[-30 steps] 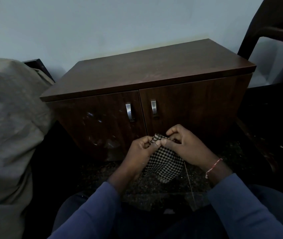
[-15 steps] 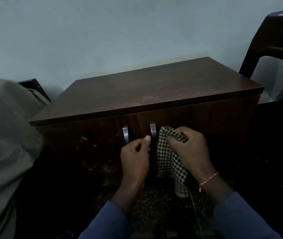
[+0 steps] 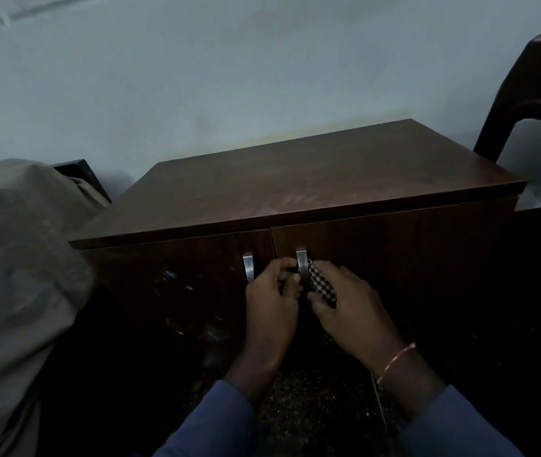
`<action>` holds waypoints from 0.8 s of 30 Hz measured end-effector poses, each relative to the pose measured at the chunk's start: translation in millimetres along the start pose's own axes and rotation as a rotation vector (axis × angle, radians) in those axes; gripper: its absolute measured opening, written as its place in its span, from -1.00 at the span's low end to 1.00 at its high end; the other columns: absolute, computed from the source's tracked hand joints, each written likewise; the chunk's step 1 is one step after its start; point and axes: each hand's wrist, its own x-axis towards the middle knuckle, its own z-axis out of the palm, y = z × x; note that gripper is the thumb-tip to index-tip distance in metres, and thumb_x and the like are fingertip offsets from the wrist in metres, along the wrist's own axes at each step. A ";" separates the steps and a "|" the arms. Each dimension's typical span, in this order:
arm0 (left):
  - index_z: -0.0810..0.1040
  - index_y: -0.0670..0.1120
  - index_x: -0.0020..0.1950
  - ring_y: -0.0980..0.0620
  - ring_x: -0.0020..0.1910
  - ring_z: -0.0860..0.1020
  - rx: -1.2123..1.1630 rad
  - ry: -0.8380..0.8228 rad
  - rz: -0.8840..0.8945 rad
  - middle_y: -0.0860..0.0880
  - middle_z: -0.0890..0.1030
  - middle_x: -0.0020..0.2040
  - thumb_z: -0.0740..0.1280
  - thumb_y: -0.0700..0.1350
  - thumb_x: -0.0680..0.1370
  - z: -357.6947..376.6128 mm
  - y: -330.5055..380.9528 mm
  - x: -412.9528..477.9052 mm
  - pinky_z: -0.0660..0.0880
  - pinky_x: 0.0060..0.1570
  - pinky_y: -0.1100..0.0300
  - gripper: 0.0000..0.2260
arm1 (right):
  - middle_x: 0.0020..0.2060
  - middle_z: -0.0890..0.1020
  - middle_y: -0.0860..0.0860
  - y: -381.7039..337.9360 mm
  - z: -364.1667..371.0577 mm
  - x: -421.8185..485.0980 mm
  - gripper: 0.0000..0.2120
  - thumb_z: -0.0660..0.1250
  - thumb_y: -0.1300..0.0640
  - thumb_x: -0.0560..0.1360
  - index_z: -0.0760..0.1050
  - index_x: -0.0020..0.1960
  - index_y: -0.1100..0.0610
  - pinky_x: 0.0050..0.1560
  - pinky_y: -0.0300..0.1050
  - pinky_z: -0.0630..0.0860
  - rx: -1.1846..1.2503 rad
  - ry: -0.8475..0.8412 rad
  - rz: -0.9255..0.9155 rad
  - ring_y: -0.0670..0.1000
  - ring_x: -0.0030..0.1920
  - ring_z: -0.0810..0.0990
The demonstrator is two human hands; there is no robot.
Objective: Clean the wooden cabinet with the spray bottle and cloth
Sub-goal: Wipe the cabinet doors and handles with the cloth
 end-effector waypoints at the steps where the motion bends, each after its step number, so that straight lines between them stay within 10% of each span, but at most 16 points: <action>1: 0.53 0.15 -0.05 0.12 -0.21 0.65 0.010 0.007 -0.002 0.05 0.67 -0.19 0.31 -0.31 0.56 0.4 -0.1 -0.6 0.63 -0.04 -0.02 -0.68 | 0.01 0.59 -0.05 0.6 2.2 -0.6 -0.64 0.34 0.12 0.49 0.45 0.26 -0.11 -0.03 -0.10 0.52 0.016 0.010 0.009 -0.01 0.00 0.58; 8: 0.55 -0.02 0.20 0.11 -0.11 0.66 0.046 -0.034 0.046 0.02 0.69 -0.14 0.32 -0.31 0.55 -4.9 -6.9 1.2 0.62 -0.01 -0.01 -0.71 | -0.30 0.62 -0.09 -13.0 -3.6 16.9 -0.84 0.42 0.19 0.35 0.52 -0.12 0.01 -0.22 -0.11 0.53 0.233 0.343 0.233 -0.04 -0.23 0.61; 17: 0.55 0.08 0.06 0.20 -0.13 0.65 0.026 -0.015 0.043 0.08 0.67 -0.13 0.35 -0.32 0.54 -2.6 -4.2 -0.5 0.60 -0.11 0.26 -0.72 | -0.26 0.66 -0.06 -7.0 -11.5 19.5 -0.82 0.36 0.08 0.35 0.57 -0.05 -0.01 -0.17 0.01 0.59 0.053 0.041 0.091 0.00 -0.19 0.65; 24: 0.63 0.03 -0.18 0.29 -0.35 0.61 0.026 0.201 -0.025 0.17 0.62 -0.36 0.45 -0.25 0.45 7.1 2.5 -2.1 0.53 -0.30 0.40 -0.83 | -0.10 0.65 -0.14 3.2 -8.1 3.1 -0.67 0.45 0.35 0.38 0.59 0.03 -0.01 -0.03 -0.42 0.48 0.393 0.084 0.090 -0.19 -0.07 0.62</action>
